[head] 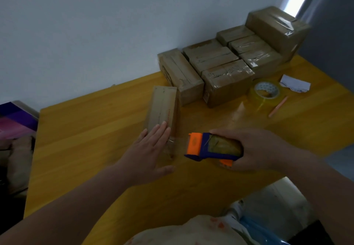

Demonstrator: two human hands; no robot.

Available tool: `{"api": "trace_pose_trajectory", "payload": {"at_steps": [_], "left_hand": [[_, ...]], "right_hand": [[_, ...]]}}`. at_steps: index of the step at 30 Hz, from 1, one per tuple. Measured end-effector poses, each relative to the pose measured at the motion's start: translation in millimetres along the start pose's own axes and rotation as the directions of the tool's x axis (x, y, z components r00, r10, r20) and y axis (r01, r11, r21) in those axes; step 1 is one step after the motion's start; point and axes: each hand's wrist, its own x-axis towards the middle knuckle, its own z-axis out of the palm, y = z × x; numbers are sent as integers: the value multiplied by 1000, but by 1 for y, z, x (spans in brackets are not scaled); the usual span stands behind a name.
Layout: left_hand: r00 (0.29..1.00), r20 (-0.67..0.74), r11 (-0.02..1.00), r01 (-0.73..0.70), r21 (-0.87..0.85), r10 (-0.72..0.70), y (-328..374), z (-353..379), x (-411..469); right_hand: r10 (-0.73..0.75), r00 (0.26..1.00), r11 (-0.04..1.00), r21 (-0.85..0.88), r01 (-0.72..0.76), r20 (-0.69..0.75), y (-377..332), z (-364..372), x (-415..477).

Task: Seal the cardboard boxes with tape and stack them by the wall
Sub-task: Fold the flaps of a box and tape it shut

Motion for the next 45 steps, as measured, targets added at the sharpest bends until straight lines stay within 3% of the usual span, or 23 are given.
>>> {"api": "trace_pose_trajectory", "payload": {"at_steps": [11,17,20,22,25,29,32,37,40,42,45], "left_hand": [[1000,1,999,20,-49,-20,1,0,-2],[999,-5,998,45,-42,-46,4,-4,-2],[998,-43,997,52,-61,-55,5,-3,-2],[996,-74,997,44,-63,-48,4,-1,-1],[988,-149,997,31,-69,-41,0,6,5],[962,-274,1000,16,-17,-20,-3,10,7],[923,-384,998,19,55,4,-4,12,3],[828,-560,999,23,46,7,-10,-22,4],[867,-485,993,97,-66,-117,-3,-78,9],[885,-443,989,112,-98,-144,-6,-109,15],[956,-274,988,65,-138,-101,-11,-147,22]], "right_hand": [[46,972,998,-55,-34,229,-39,-7,62],[98,902,980,118,-162,420,-39,-17,83],[150,863,984,14,-179,482,-34,9,86],[194,883,976,9,-219,427,-25,20,83],[224,960,967,84,-240,166,-11,19,72],[314,945,946,-50,-319,-90,-1,30,64],[366,924,916,-132,-378,-111,2,44,62],[393,919,902,-184,-390,-24,7,59,58],[366,929,917,-153,-369,-49,-2,44,61],[313,941,948,-15,-317,-131,-14,26,64],[128,944,970,238,-55,-304,-38,0,66]]}}
